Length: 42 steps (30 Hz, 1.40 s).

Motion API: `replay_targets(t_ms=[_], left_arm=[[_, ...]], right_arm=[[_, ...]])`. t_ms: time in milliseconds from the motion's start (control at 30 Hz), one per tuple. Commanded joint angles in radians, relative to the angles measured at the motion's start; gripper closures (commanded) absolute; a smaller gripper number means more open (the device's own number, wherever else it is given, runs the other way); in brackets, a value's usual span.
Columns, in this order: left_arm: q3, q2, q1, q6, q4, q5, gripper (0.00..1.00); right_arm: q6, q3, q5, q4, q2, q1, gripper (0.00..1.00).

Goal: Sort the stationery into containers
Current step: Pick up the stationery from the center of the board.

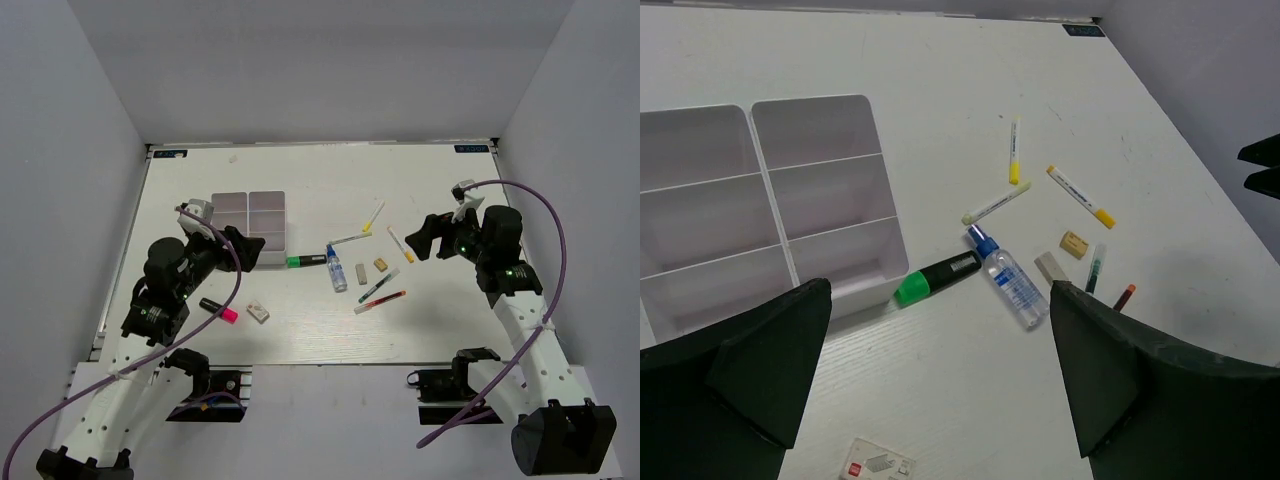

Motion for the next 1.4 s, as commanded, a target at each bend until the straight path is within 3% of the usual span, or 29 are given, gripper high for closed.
replay_targets(t_ms=[0, 233, 367, 533, 667, 767, 867, 900, 933, 1000, 1033, 1067, 1100, 1133, 1233, 1367], left_arm=[[0.008, 0.000, 0.007, -0.014, -0.014, -0.031, 0.00], [0.008, 0.018, 0.007, -0.050, -0.033, -0.091, 0.00], [0.008, 0.029, 0.007, -0.050, -0.033, -0.091, 0.00], [0.008, 0.053, -0.004, -0.037, -0.054, -0.079, 0.00], [0.017, 0.128, -0.004, -0.016, -0.063, -0.039, 0.17], [0.017, 0.182, -0.004, -0.005, -0.073, -0.014, 0.39], [0.038, 0.283, -0.013, 0.016, -0.086, 0.029, 0.57], [0.048, 0.311, -0.013, 0.016, -0.098, 0.029, 0.59], [0.048, 0.358, -0.013, 0.016, -0.112, 0.038, 0.59], [0.048, 0.389, -0.013, -0.001, -0.123, 0.038, 0.41], [0.048, 0.398, -0.013, -0.030, -0.140, 0.024, 0.37], [0.048, 0.398, -0.022, -0.047, -0.154, 0.011, 0.31], [0.048, 0.398, -0.022, -0.071, -0.169, -0.021, 0.27], [0.048, 0.380, -0.022, -0.124, -0.207, -0.035, 0.24], [0.048, 0.325, -0.022, -0.256, -0.287, -0.106, 0.17], [0.057, 0.293, -0.022, -0.362, -0.431, -0.174, 0.16]], right_arm=[[-0.005, 0.037, -0.029, 0.006, -0.012, -0.003, 0.09], [-0.198, -0.006, -0.136, -0.016, -0.068, 0.002, 0.09], [-0.213, -0.007, -0.126, -0.022, -0.088, 0.002, 0.09], [-0.354, 0.009, -0.196, -0.119, -0.075, 0.002, 0.09], [-0.578, 0.026, -0.277, -0.267, -0.052, 0.002, 0.09], [-0.694, 0.013, -0.333, -0.312, -0.065, 0.003, 0.09], [-0.689, -0.017, -0.304, -0.272, -0.087, 0.003, 0.09], [-0.693, -0.029, -0.304, -0.263, -0.088, 0.002, 0.16], [-0.701, -0.035, -0.307, -0.249, -0.091, 0.003, 0.37], [-0.706, -0.041, -0.319, -0.247, -0.082, 0.002, 0.64], [-0.709, -0.043, -0.319, -0.243, -0.070, 0.005, 0.80], [-0.709, -0.043, -0.320, -0.240, -0.064, 0.002, 0.80], [-0.698, -0.043, -0.320, -0.229, -0.044, 0.000, 0.75], [-0.690, -0.047, -0.320, -0.209, -0.036, -0.001, 0.44], [-0.646, -0.043, -0.316, -0.181, 0.002, 0.000, 0.10], [-0.614, -0.035, -0.339, -0.165, 0.042, -0.004, 0.10]])
